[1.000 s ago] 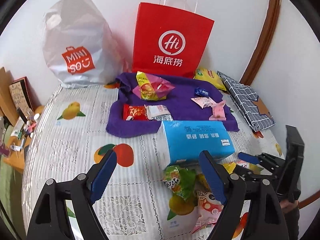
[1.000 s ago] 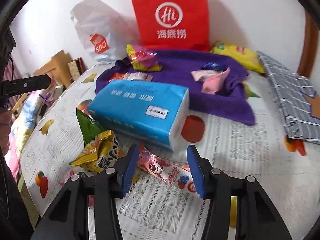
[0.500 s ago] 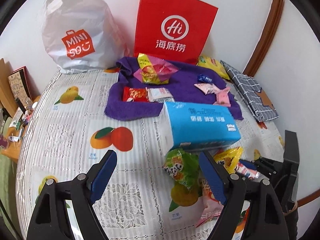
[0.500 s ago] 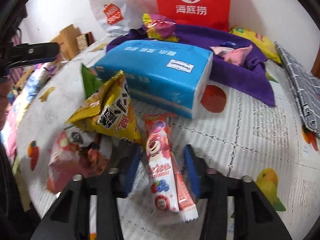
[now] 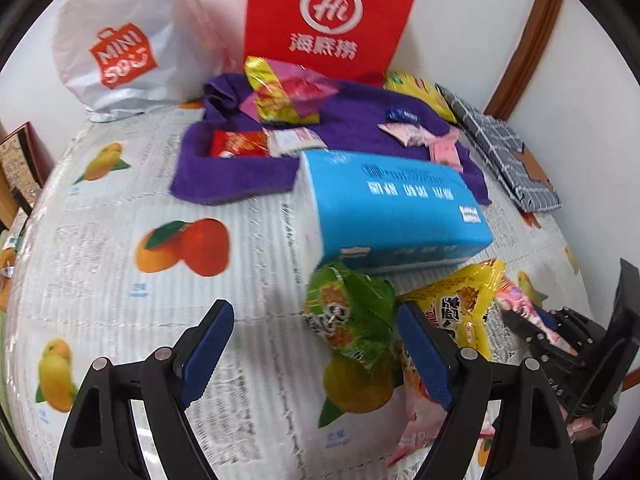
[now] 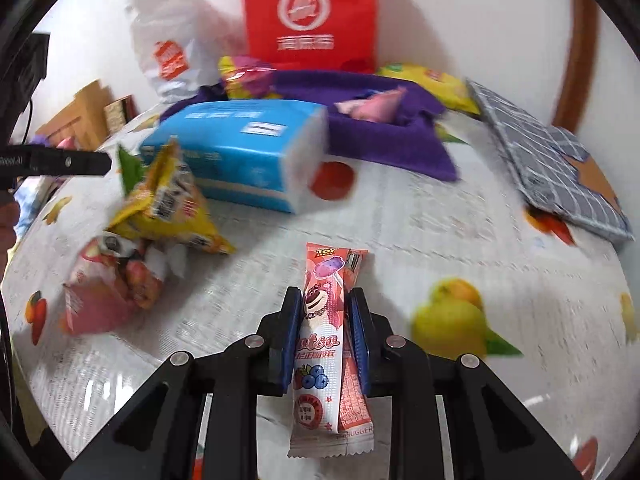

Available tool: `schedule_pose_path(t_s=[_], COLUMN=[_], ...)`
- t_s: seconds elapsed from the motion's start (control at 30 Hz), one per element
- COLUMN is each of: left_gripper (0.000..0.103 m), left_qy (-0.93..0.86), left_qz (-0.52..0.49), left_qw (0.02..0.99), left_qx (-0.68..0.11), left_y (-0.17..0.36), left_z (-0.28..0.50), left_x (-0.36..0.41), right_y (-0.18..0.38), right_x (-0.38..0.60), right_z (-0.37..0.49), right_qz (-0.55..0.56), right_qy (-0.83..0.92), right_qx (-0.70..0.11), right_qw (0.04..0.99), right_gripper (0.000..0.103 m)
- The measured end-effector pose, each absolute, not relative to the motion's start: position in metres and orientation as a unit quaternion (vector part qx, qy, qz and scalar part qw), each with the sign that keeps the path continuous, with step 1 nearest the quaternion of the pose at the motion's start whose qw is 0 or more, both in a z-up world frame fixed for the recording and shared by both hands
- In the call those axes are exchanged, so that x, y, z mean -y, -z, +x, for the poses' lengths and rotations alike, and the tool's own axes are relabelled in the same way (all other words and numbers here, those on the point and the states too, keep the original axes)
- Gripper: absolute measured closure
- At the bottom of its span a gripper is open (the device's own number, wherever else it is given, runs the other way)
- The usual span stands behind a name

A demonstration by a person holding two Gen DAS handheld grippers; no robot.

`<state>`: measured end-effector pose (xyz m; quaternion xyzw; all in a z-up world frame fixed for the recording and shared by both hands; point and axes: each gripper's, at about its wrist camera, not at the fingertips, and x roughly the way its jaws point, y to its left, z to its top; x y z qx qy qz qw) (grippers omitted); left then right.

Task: Organize snacks
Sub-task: 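Close the left tool on the green chip bag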

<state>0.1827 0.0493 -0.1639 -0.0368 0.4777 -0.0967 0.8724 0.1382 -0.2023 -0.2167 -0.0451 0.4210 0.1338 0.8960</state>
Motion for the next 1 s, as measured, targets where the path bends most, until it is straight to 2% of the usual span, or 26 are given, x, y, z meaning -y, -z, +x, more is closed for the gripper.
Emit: schedule_pose_path(t_s=[0.23, 0.27, 0.37, 0.4, 0.67, 0.87, 1.0], left_gripper=[0.022, 0.026, 0.046, 0.048, 0.049, 0.048, 0.047], left_qy=[0.105, 0.106, 0.105, 0.102, 0.061, 0.047, 0.03], left_qz=[-0.023, -0.021, -0.013, -0.008, 0.021, -0.017, 0.019], left_qw=[0.855, 0.855, 0.856, 0.859, 0.876, 0.886, 0.901], left_qx=[-0.507, -0.508, -0.506, -0.502, -0.478, -0.46, -0.431], left_y=[0.19, 0.192, 0.198, 0.197, 0.193, 0.2, 0.205], left_z=[0.198, 0.199, 0.2, 0.198, 0.178, 0.175, 0.168], left_x=[-0.03, -0.028, -0.023, -0.023, -0.044, -0.057, -0.046], right_y=[0.222, 0.222, 0.223, 0.224, 0.22, 0.225, 0.226], right_x=[0.216, 0.215, 0.213, 0.213, 0.212, 0.204, 0.202], right_z=[0.137, 0.137, 0.141, 0.142, 0.161, 0.17, 0.169], right_qz=[-0.026, -0.029, -0.03, -0.028, -0.01, -0.019, -0.024], right_qy=[-0.116, -0.113, -0.112, -0.11, -0.076, -0.067, -0.069], right_qx=[-0.422, -0.421, -0.423, -0.424, -0.43, -0.428, -0.428], right_qw=[0.899, 0.899, 0.899, 0.899, 0.899, 0.901, 0.901], right_gripper=[0.078, 0.078, 0.078, 0.078, 0.079, 0.077, 0.075])
